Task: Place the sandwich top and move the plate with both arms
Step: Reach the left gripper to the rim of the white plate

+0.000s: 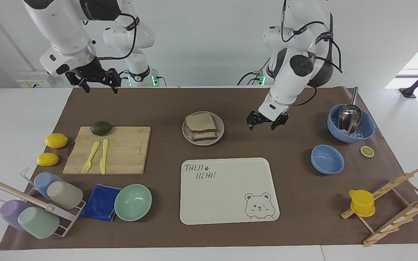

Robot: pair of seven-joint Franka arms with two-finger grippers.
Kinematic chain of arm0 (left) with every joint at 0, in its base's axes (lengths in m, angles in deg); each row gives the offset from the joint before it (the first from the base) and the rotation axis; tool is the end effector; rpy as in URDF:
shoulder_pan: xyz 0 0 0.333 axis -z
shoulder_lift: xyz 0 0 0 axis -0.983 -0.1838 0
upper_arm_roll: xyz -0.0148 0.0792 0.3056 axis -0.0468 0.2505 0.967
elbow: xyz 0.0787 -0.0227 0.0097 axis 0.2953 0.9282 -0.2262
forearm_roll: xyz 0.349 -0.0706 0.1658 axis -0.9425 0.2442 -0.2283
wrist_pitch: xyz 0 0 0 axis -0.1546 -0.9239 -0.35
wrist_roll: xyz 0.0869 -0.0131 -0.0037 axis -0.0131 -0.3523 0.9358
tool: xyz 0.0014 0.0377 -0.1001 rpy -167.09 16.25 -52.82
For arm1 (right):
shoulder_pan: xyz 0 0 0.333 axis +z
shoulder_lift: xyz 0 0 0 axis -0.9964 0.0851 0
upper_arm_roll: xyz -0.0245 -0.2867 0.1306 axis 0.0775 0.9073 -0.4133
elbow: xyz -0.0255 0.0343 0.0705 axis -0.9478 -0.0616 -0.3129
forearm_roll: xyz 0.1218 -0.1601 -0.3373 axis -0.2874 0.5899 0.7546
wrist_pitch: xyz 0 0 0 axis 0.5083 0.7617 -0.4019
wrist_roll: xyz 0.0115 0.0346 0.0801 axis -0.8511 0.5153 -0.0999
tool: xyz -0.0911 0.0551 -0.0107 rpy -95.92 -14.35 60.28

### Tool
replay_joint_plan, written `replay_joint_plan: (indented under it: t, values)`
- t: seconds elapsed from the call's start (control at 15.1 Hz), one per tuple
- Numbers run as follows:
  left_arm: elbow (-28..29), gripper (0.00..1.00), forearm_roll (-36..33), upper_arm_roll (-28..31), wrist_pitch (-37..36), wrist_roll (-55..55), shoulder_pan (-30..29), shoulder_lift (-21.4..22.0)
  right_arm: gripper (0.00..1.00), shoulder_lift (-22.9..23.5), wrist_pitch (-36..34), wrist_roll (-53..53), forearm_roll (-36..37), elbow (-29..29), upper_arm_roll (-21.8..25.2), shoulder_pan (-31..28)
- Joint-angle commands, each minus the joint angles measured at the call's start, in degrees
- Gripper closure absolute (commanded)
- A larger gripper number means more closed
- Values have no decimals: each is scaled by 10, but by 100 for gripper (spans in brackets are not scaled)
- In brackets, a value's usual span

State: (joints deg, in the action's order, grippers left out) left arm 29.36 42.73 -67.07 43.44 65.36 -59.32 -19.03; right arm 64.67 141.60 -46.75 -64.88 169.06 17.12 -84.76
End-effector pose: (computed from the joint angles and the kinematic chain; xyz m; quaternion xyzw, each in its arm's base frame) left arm 0.5180 -0.2452 0.4346 0.9977 -0.0100 -0.0273 0.0611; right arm 0.5285 0.0281 0.6139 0.9961 -0.0156 -0.0852 0.0185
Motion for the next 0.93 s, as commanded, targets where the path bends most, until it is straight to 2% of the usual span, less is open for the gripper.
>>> replay_joint_plan:
  t: [0.0,0.4,0.86]
  values:
    - [41,0,5,7,52,8,31,5,0,5,-10,-16,-9,-11,-7,-9]
    - [103,0,6,5,97,3,76,12,0,13,-7,-19,-6,-14,-1,-6]
    - [177,0,55,5,172,34,152,13,0,20,-4,-18,-2,-18,9,-4]
